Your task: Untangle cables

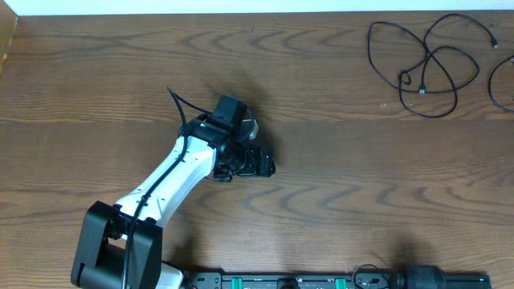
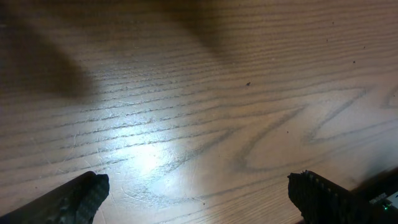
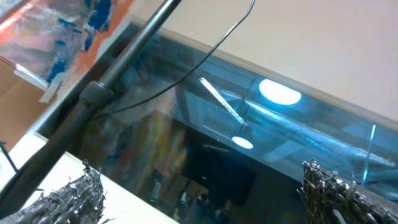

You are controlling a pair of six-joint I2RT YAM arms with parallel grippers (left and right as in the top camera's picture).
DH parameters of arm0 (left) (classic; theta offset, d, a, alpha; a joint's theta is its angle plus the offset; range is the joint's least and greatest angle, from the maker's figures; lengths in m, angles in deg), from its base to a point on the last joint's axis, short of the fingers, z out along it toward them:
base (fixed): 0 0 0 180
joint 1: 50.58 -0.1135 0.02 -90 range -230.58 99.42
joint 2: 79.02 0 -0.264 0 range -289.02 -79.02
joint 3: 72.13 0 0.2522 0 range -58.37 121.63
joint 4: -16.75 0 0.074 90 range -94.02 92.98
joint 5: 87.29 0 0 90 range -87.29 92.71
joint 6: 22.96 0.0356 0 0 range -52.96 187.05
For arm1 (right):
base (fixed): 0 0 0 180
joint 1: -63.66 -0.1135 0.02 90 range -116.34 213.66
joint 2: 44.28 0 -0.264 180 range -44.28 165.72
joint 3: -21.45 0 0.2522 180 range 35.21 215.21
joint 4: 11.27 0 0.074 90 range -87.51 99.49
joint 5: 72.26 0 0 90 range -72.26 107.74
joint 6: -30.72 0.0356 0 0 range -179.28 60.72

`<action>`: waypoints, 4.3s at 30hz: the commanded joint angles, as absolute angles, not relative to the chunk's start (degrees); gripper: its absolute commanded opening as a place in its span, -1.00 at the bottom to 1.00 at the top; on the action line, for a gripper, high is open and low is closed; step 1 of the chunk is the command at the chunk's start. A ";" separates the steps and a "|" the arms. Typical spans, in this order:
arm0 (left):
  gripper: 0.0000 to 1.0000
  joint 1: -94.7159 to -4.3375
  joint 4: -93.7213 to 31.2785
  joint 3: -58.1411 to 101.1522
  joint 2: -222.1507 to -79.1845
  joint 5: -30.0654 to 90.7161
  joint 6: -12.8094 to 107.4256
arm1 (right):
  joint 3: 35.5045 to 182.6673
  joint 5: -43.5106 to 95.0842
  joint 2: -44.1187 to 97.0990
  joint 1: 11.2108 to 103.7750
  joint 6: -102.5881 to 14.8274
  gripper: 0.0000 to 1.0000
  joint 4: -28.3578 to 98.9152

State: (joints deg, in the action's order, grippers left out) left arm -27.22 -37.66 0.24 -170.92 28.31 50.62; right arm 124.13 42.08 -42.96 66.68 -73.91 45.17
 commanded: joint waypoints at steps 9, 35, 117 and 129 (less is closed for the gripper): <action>0.96 -27.13 -37.88 0.96 -170.96 28.62 51.58 | 118.30 39.06 -43.86 67.67 -77.80 0.99 39.46; 0.96 -27.13 -37.88 0.96 -170.96 28.62 51.58 | 91.35 39.11 -43.79 68.91 -77.74 0.98 30.57; 0.96 -27.13 -37.88 0.96 -170.96 28.62 51.60 | 45.38 28.18 -43.97 70.44 -52.64 0.98 -4.60; 0.96 -27.13 -37.88 0.96 -170.96 28.62 51.60 | 36.99 21.16 -44.01 67.06 -52.62 0.99 -4.60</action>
